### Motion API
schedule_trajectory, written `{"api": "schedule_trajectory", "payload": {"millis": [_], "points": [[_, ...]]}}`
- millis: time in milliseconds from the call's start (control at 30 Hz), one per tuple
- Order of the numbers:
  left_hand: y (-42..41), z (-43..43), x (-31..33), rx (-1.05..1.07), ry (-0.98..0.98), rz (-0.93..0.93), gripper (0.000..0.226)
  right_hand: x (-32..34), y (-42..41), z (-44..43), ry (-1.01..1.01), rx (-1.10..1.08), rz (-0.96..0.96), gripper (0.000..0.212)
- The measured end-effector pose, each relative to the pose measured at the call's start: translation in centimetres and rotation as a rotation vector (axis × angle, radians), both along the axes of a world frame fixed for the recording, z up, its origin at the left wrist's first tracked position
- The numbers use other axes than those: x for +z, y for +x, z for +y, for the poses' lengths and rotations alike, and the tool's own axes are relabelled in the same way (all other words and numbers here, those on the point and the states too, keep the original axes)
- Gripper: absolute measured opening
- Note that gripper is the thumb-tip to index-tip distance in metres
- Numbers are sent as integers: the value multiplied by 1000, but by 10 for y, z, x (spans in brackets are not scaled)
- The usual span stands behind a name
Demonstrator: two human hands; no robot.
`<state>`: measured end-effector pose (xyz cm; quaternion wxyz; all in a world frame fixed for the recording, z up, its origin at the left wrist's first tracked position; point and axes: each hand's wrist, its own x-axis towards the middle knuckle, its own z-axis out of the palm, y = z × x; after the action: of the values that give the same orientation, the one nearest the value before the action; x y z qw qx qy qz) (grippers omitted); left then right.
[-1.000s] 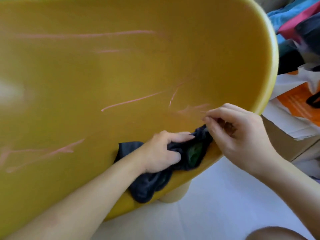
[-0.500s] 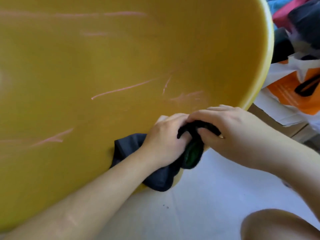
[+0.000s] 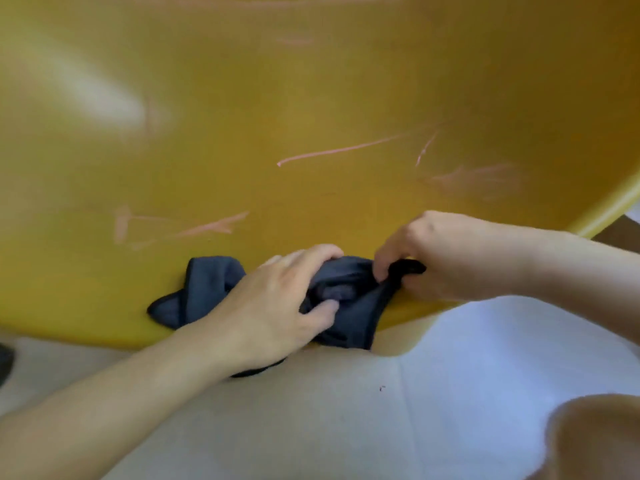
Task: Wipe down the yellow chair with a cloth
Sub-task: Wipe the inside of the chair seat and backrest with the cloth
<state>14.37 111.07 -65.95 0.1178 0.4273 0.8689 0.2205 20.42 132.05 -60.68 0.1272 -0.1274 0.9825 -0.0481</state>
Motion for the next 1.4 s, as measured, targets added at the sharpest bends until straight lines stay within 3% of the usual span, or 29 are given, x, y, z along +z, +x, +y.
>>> {"api": "schedule_trajectory", "payload": {"millis": [67,100,200,300,400,500,567,667,733,833,933,1033,1100,1167,1233,1333,1400], "points": [[17,1,8,-103,-40,-54,67,11,7,16,245,-83,30,34],[24,-1,11,-163,-85,8,74,16,13,20,315,-132,45,34],[21,-13,13,-188,-307,301,84,13,16,8,200,-348,97,23],[5,-30,18,-167,-358,266,86,10,-1,-37,203,-395,-26,74],[-11,-51,28,-170,-266,142,55,-7,-18,-82,125,-315,-196,82],[-28,-87,30,-49,-128,84,38,-28,-44,-109,-48,-323,-207,67],[-36,-111,29,43,-88,114,51,-42,-67,-129,-184,-310,-137,48],[-39,-136,26,86,-186,285,72,-61,-90,-148,-304,-261,-28,53],[-48,-154,27,88,-242,478,71,-61,-93,-129,-197,-302,-3,57],[-66,-189,30,117,-329,698,68,-61,-95,-76,41,-636,31,52],[-73,-206,21,109,-236,735,64,-64,-114,-85,-28,-803,40,44],[-73,-205,9,138,-134,858,54,-67,-150,-169,-309,-596,15,71],[-73,-205,7,177,-45,930,47,-63,-156,-234,-454,-343,7,63],[-72,-206,7,177,48,984,43,-55,-152,-255,-522,-229,-9,50],[-72,-205,7,146,92,995,42,-58,-141,-212,-400,-258,-42,44],[-73,-204,5,159,156,1012,43,-63,-118,-114,-42,-658,12,46],[-73,-202,3,182,186,1053,42,-59,-125,-100,23,-845,13,46]]}}
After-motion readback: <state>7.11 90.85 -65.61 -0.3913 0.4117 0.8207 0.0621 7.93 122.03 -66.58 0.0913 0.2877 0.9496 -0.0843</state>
